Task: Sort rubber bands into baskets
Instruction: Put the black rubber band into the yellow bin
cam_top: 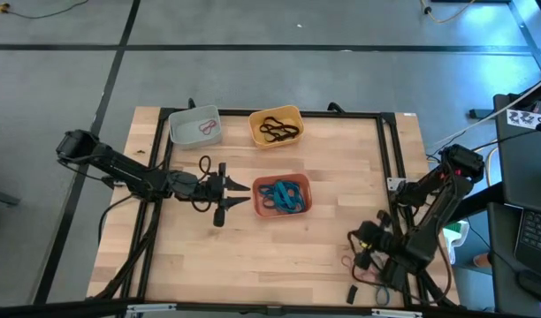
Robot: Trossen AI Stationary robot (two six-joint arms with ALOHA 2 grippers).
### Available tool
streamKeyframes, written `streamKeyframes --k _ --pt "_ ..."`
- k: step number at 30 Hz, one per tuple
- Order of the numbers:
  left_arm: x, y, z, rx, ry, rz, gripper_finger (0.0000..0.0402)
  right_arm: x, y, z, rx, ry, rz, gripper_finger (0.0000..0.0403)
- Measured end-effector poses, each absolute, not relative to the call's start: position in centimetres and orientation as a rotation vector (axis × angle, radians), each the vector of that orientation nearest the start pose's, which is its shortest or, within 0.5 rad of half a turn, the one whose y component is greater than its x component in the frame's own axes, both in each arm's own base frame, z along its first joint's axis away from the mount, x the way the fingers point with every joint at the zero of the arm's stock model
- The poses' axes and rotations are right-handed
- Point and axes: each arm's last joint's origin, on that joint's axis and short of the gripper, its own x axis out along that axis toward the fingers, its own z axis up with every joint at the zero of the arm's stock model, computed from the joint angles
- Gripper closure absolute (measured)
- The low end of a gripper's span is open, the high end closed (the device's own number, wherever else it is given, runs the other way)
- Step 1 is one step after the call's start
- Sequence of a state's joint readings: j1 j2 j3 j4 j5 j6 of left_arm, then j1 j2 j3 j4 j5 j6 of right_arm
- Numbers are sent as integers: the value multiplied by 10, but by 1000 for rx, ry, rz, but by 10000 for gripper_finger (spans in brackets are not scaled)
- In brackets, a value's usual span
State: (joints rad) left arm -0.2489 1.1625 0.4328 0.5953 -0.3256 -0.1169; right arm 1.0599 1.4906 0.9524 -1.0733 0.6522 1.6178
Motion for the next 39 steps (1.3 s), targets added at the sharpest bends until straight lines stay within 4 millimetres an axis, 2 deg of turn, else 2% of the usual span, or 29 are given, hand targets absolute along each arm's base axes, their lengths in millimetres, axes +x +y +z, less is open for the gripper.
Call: streamKeyframes --k 6,14,19,24,32,39 --pt "227 -48 214 -79 124 84 274 142 192 217 188 716 -559 396" --pt "227 -48 214 -79 124 84 274 171 167 219 152 667 -676 396" --pt "227 -48 214 -65 126 83 274 186 142 229 95 667 -736 395" --pt "227 -48 214 -22 135 81 274 201 116 236 -50 642 -807 395" --pt "227 -48 214 19 137 78 274 229 64 237 -263 789 -908 395" --pt "228 -48 217 56 106 76 274 261 21 242 -353 839 -889 395"
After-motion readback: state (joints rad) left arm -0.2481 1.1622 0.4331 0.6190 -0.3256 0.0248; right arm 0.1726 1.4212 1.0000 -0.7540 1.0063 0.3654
